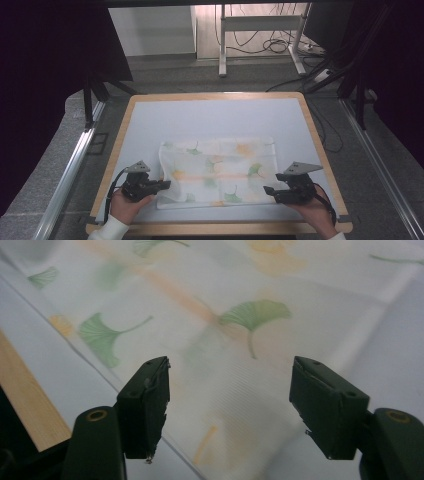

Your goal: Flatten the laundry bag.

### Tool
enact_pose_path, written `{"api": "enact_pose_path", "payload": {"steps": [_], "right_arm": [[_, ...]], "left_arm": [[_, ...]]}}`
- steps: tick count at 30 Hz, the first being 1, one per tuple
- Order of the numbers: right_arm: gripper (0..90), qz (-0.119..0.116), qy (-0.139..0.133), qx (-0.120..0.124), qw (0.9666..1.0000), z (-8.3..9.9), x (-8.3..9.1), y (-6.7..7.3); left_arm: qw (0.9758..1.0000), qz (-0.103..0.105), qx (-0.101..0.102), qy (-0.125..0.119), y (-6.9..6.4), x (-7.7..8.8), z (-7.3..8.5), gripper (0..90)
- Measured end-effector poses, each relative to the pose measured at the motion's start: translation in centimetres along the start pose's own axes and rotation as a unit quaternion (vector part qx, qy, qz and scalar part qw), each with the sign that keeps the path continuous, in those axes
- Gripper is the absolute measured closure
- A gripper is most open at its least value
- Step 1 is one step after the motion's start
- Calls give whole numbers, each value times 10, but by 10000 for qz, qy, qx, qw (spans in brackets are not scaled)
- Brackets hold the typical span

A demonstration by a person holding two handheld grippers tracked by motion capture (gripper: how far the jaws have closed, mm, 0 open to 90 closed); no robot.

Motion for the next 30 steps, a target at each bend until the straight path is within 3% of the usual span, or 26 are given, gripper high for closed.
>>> {"api": "enact_pose_path", "payload": {"steps": [3,6,8,13,17,20,24,30], "right_arm": [[307,-209,15,301,9993,-8,-8,15],[305,-575,179,689,9958,-12,-23,37],[300,-684,268,844,9937,-12,-31,46],[297,-851,533,1293,9865,-13,-56,66],[298,-938,796,1674,9782,-15,-75,74],[298,-901,979,1831,9741,-16,-85,78],[324,-885,1276,2059,9662,-14,-93,82],[494,-1055,1414,1784,9680,-16,-95,80]], "left_arm": [[9996,134,142,-179,1,3,-8,885],[9992,190,235,-244,2,5,-11,885],[9992,174,246,-255,3,5,-12,885],[9994,129,219,-235,4,4,-12,885],[9998,37,117,-171,2,0,-11,885],[9999,-11,74,-150,2,-1,-10,884],[9999,-40,41,-134,3,-2,-10,884],[10000,-44,22,-85,2,-4,-8,884]]}}
Point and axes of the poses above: each handheld gripper's, and its own axes: x roughly backward along the jaws, z roughly out of its underside, y roughly to its left, the point moved 4 cm from there along -x, roughly forward along the jaws, and after that the axes turned 10 degrees about -y, right-handed, at the moved point
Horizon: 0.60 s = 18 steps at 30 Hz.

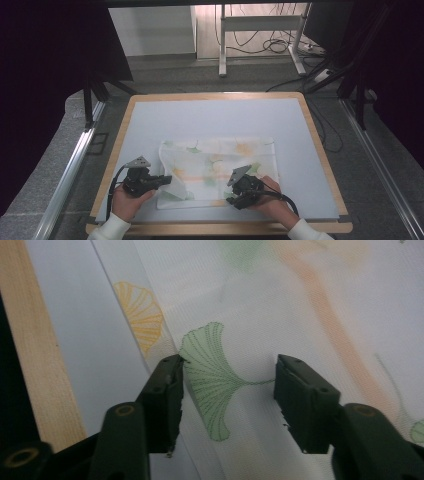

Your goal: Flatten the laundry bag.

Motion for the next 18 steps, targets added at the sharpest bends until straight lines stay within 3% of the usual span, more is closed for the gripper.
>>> {"api": "enact_pose_path", "payload": {"steps": [1,3,5,12,18], "right_arm": [[494,0,0,0,10000,0,0,0],[597,5,-3,-50,10000,-1,1,-2],[622,-24,-1,-77,10000,-1,1,-2],[857,-92,-53,-44,9999,0,2,-3],[890,17,-161,-30,9999,-1,6,-6]], "left_arm": [[10000,-1,-2,5,0,0,0,884],[10000,5,-5,13,0,0,0,884],[10000,7,-3,18,0,0,1,884],[10000,13,-10,31,1,-1,2,883],[10000,-5,-1,1,1,1,2,883]]}}
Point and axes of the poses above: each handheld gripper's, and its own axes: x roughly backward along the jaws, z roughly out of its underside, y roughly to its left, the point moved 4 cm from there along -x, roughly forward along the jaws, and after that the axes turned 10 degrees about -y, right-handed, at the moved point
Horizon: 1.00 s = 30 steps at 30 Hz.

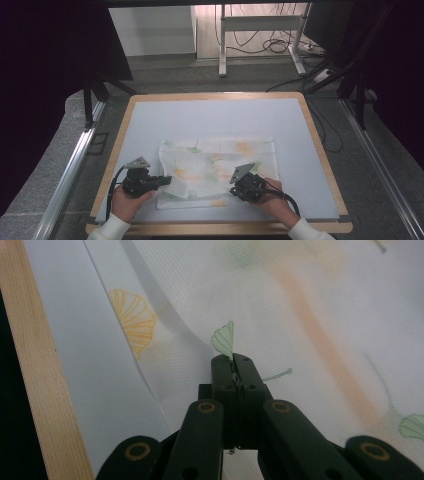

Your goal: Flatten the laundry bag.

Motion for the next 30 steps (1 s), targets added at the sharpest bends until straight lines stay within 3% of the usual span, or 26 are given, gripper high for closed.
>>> {"api": "enact_pose_path", "payload": {"steps": [13,22,24,30], "right_arm": [[894,296,-614,-83,9976,-13,26,-14],[894,504,-882,-112,9948,-28,40,-26],[894,541,-914,-103,9943,-33,42,-28],[895,637,-980,-100,9931,-45,46,-38]], "left_arm": [[10000,15,0,-7,2,2,2,880],[9999,71,-37,-109,3,7,4,849],[9998,36,-95,-165,3,8,3,804],[9996,-12,-234,-149,2,8,6,519]]}}
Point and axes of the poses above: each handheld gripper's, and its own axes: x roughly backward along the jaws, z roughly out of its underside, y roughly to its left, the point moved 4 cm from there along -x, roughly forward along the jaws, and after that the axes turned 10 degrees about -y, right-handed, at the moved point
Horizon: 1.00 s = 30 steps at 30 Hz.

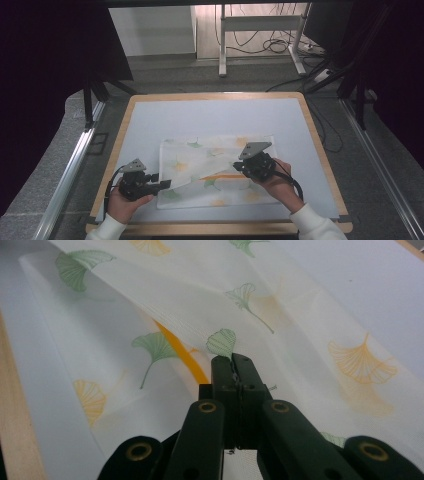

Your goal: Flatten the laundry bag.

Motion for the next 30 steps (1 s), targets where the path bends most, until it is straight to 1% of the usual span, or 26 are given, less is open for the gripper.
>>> {"api": "enact_pose_path", "payload": {"steps": [2,4,5,6,7,8,15,20,22,24,30], "right_arm": [[895,13,-3,-21,10000,-3,-1,-4],[895,45,-5,-51,10000,-7,-3,-11],[895,91,-3,-49,9999,-11,-5,-17],[895,91,-3,-49,9999,-11,-5,-17],[895,120,-27,-50,9999,-17,-6,-24],[895,120,-27,-50,9999,-17,-6,-24],[895,242,-40,-101,9996,-38,-12,-49],[895,274,-31,-149,9995,-51,-19,-68],[895,328,-10,-148,9994,-54,-24,-78],[894,358,16,-216,9991,-56,-28,-89],[894,468,80,-321,9984,-58,-41,-116]], "left_arm": [[10000,30,-83,31,-1,1,2,478],[9998,79,-164,13,-2,3,2,466],[9998,86,-169,-11,-2,3,2,449],[9998,101,-180,-22,-3,4,3,449],[9998,113,-177,-36,-4,5,4,429],[9998,113,-177,-36,-4,5,4,424],[9994,146,-262,164,-9,-3,11,416],[9990,138,-306,304,-11,-9,14,417],[9987,114,-327,379,-10,-11,14,419],[9984,87,-323,449,-9,-14,15,423],[9974,68,-355,616,-7,-23,17,428]]}}
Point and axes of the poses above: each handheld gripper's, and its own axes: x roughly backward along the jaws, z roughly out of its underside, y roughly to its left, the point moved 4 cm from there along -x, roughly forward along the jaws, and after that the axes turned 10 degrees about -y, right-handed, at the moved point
